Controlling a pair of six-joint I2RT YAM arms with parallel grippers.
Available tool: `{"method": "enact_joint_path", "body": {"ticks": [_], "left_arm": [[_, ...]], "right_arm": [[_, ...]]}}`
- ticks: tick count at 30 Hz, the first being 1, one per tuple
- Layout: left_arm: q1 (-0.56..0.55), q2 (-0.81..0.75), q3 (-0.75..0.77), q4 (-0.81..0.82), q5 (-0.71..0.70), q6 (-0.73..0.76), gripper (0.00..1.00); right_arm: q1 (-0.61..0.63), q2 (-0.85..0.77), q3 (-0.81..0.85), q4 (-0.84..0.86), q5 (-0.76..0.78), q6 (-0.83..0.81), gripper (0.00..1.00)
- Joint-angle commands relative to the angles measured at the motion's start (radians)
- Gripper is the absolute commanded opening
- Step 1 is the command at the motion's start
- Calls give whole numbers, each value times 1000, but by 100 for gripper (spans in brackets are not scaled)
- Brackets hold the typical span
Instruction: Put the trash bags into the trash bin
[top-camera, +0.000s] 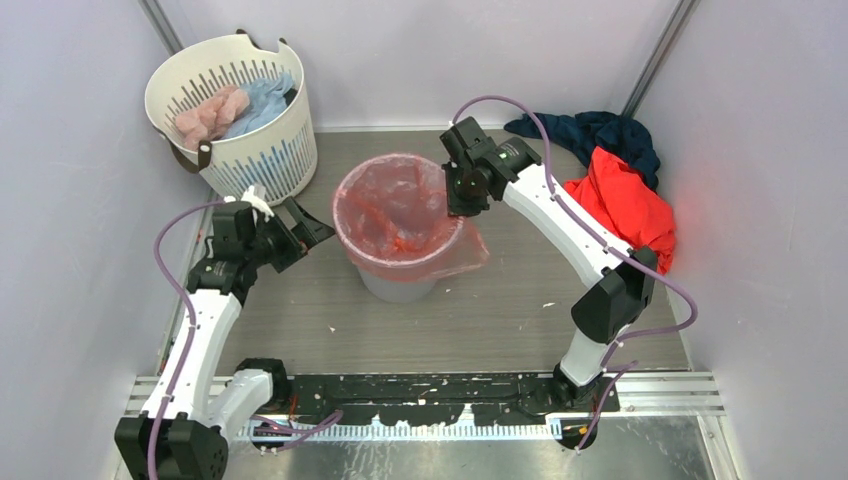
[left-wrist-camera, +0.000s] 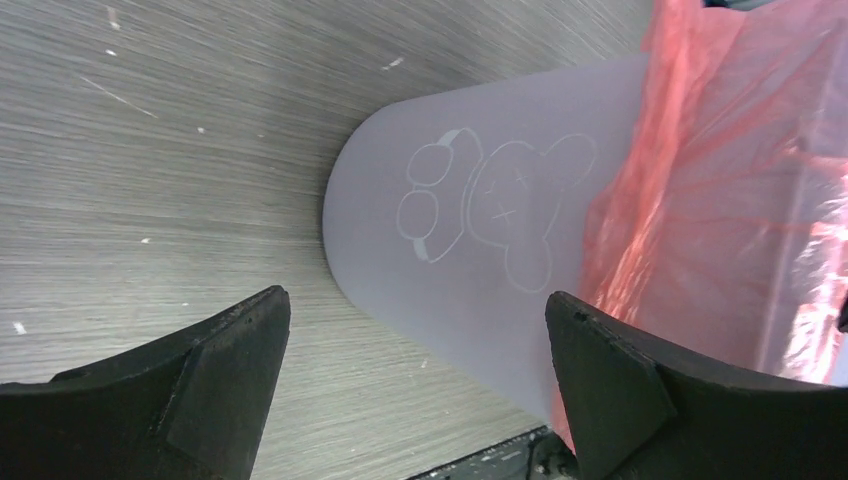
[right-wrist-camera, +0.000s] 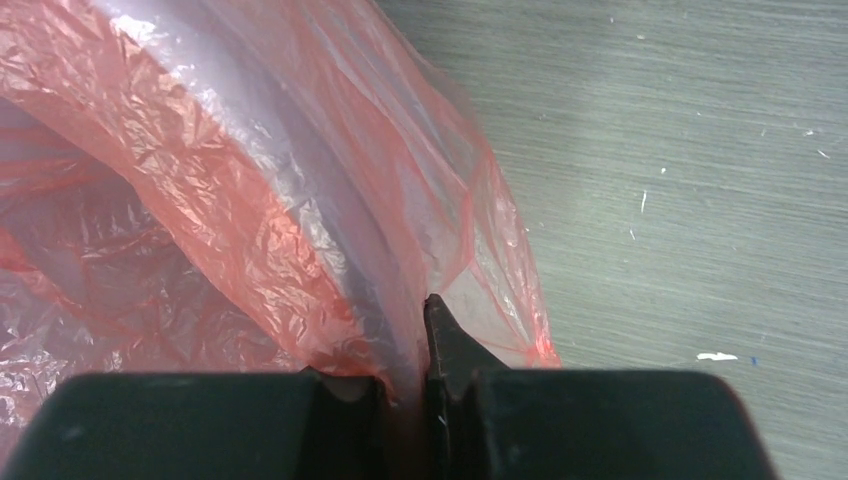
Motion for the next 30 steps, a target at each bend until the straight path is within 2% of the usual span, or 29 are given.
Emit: {"method": "enact_joint_path", "body": {"ticks": [1,9,16,24,30], "left_arm": [[21,-23,-50,174,163,-86,100],[22,-126,-215,454,336,-341,99],[22,-279,-321,440,325,-379,96],[22,-185,-355,620,356,-439,85],[21,-130,-327,669,362,-451,75]], "right_arm": [[0,-60,49,-70,-17,-50,1],[0,-133,-27,-76,-17,-62,1],[0,-158,-95,-48,-21,-63,1],[-1,-163,-104,-34,-42,-58,1],[-1,-156,-92,-35,-43,-60,1]]}}
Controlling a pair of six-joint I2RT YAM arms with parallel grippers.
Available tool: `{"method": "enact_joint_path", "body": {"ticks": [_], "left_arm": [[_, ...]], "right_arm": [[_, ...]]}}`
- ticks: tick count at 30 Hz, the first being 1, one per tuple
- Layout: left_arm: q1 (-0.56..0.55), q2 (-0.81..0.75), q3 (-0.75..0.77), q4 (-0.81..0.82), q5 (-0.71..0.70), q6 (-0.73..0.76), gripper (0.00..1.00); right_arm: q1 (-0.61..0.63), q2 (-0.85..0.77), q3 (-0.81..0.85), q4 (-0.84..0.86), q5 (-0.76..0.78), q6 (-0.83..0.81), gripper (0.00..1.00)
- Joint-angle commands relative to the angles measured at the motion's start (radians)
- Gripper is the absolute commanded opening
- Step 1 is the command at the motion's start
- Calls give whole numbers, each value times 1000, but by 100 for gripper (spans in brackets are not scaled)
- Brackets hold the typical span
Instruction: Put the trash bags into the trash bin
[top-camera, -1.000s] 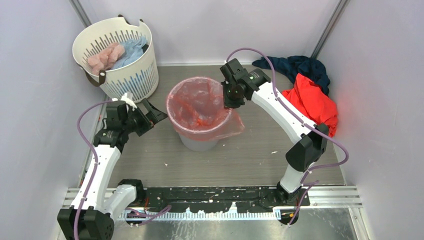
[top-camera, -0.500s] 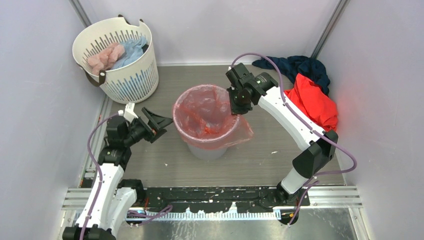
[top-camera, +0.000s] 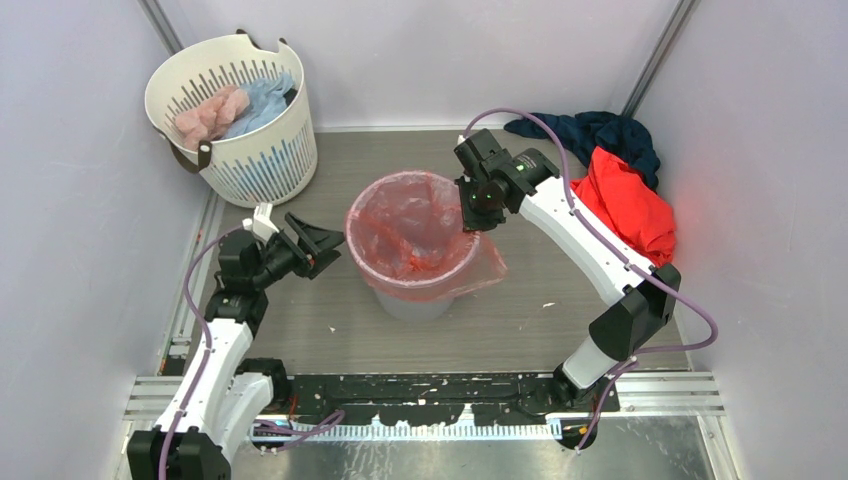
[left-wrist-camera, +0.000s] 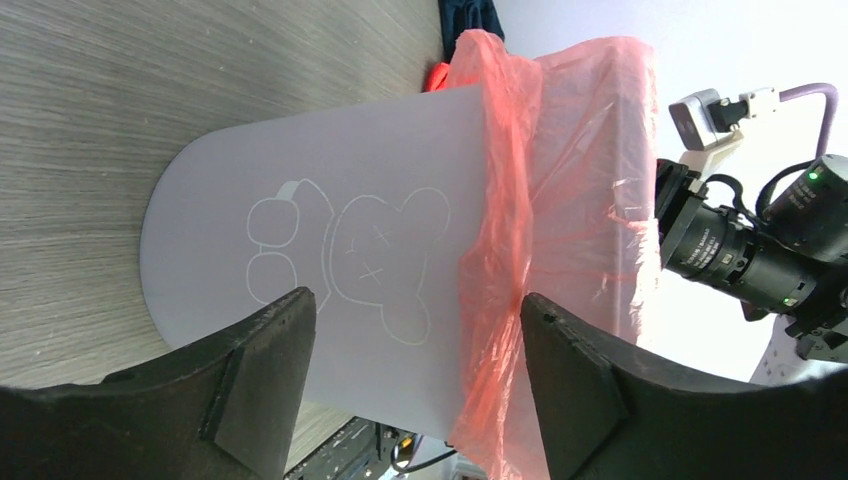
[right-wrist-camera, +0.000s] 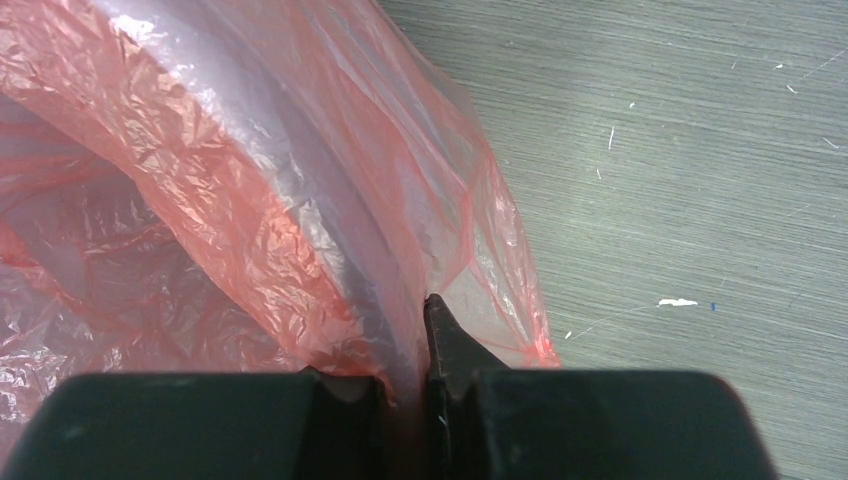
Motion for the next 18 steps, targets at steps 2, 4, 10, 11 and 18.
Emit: {"method": "enact_joint_path", "body": {"ticks": [2,4,10,11,18], "left_arm": [[6,18,36,140,37,-31,72],[6,23,48,144,39,-35,70],[5,42,88,148,44,-47,66],[5,48,92,153,46,-46,64],[-22,94,102,188,38,-52,56]], "right_arm": [[1,-32,21,38,-28,-1,1],[0,-33,19,43,-31,-1,1],[-1,-30,15,57,-37,8,1],[0,-31,14,58,-40,9,1],[-1,-35,-21,92,-47,18,1]]}}
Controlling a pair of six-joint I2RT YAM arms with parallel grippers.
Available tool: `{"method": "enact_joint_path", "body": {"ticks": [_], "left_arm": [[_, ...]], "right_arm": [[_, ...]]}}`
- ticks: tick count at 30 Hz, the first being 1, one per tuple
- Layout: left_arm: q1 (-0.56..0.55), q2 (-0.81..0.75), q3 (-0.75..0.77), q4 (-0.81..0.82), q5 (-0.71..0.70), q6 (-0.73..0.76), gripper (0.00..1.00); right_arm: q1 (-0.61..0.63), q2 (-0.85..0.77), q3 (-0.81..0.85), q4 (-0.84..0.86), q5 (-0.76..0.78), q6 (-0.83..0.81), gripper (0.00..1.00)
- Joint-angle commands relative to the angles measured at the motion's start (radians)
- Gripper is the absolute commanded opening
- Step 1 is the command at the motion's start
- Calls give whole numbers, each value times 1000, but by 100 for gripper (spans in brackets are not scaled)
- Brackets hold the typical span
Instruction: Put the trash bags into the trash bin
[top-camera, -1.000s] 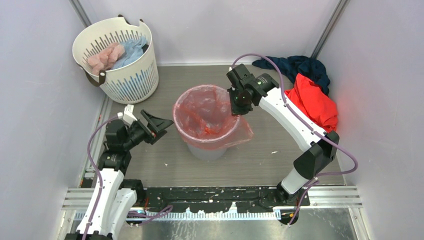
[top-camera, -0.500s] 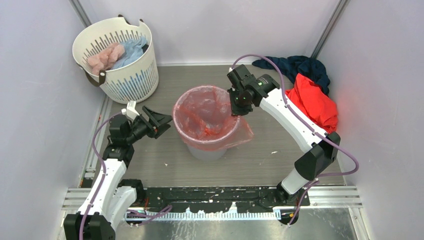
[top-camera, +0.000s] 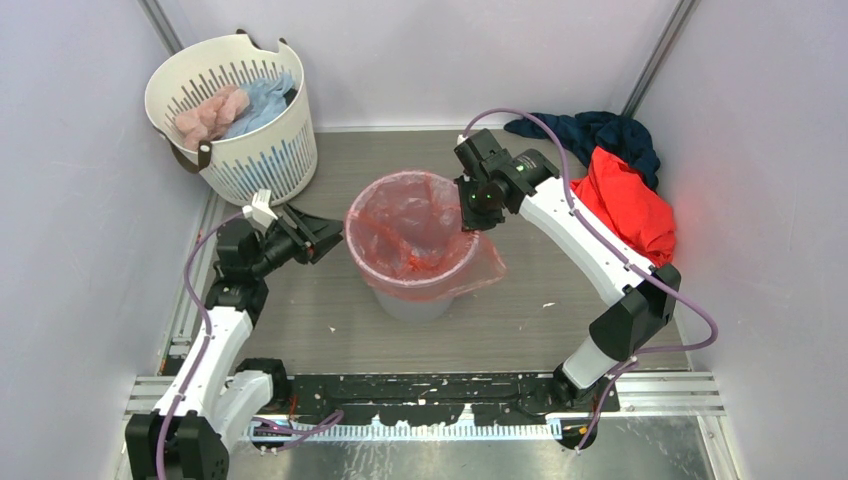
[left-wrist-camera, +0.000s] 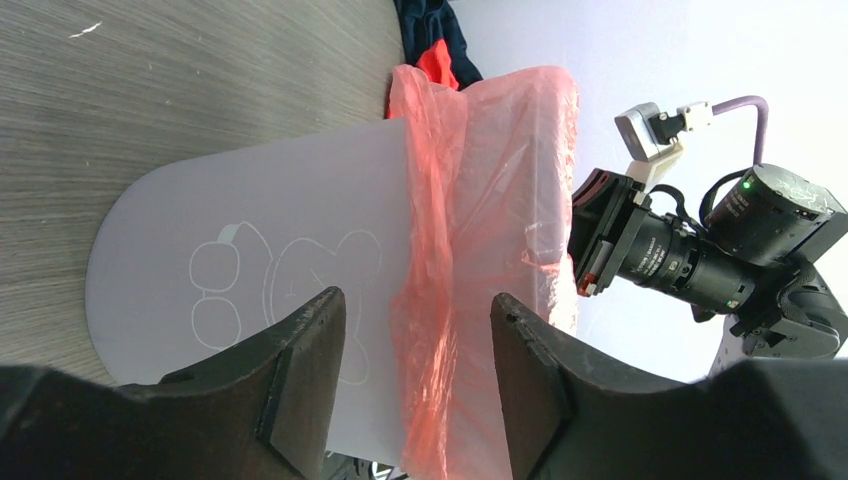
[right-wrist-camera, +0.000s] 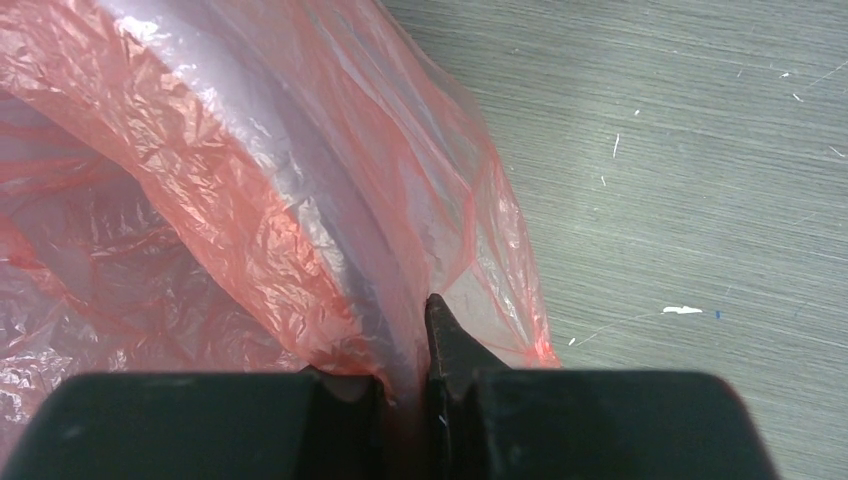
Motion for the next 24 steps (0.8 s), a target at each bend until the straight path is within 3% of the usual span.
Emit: {"method": "enact_joint_path", "body": {"ticks": [1,10,20,24], "left_arm": [[-25,22,47,76,10,1,55],[-95,89,38,110,-39,12,48],[-115,119,69,111,-69,17,22],[-115,104,59,57,-77,55,18]], "right_arm": [[0,-37,-20,83,-41,18,1],[0,-36,-23,102,-42,21,1],[0,-32,-10,97,-41,20,1],[1,-36,-17,100,-41,20,1]]}}
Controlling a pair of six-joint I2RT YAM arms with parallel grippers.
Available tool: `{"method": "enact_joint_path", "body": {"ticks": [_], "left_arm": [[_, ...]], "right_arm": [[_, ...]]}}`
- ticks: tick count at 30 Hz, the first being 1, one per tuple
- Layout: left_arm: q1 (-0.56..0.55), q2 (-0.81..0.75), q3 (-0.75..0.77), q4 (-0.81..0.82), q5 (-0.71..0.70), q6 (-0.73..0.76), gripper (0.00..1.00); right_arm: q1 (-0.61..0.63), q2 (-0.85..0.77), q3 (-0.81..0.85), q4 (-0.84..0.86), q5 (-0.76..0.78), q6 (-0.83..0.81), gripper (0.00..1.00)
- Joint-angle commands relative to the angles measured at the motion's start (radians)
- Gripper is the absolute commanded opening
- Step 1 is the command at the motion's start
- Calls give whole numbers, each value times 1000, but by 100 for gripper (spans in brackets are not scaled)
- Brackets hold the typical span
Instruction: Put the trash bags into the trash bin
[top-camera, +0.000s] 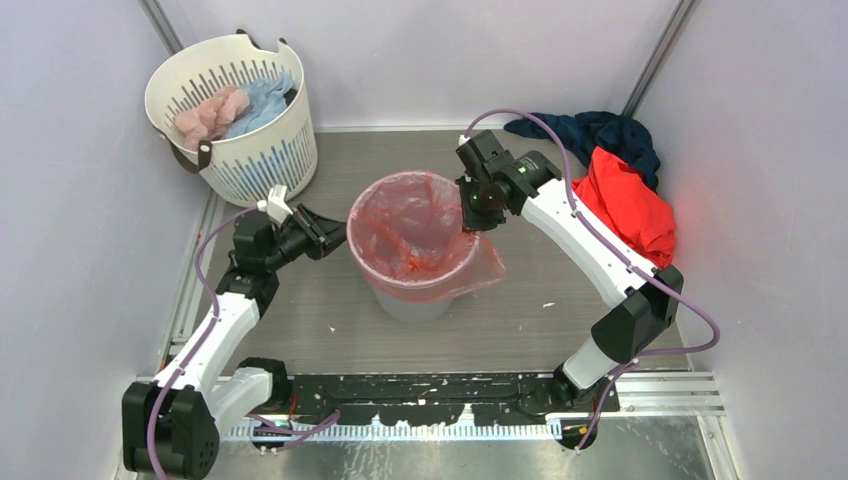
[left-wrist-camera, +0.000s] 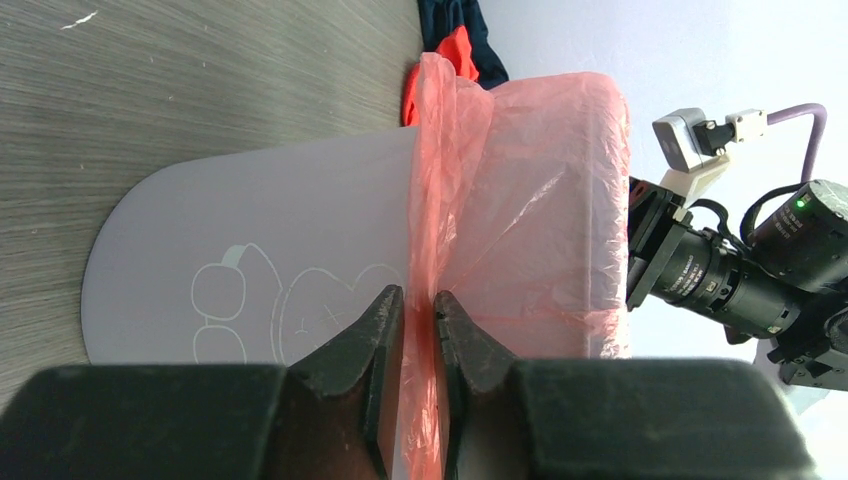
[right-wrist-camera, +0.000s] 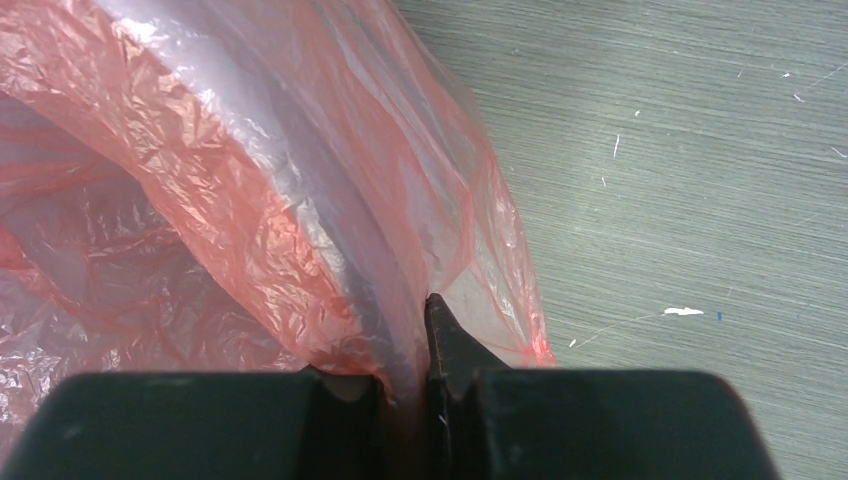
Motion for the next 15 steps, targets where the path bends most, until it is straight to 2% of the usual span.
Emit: {"method": "enact_joint_path", "body": {"ticks": [1,9,15], "left_arm": [[-9,-25,25,-6,2,52,17],[-11,-67,-41,-66,-15,117,16],[-11,-37,-84,-62,-26,153,16]], "right_arm": [[4,-23,1,80,-36,20,1],[5,-36,-24,93,-33,36,1],[4,-33,-41,105,-36,38,1]]}}
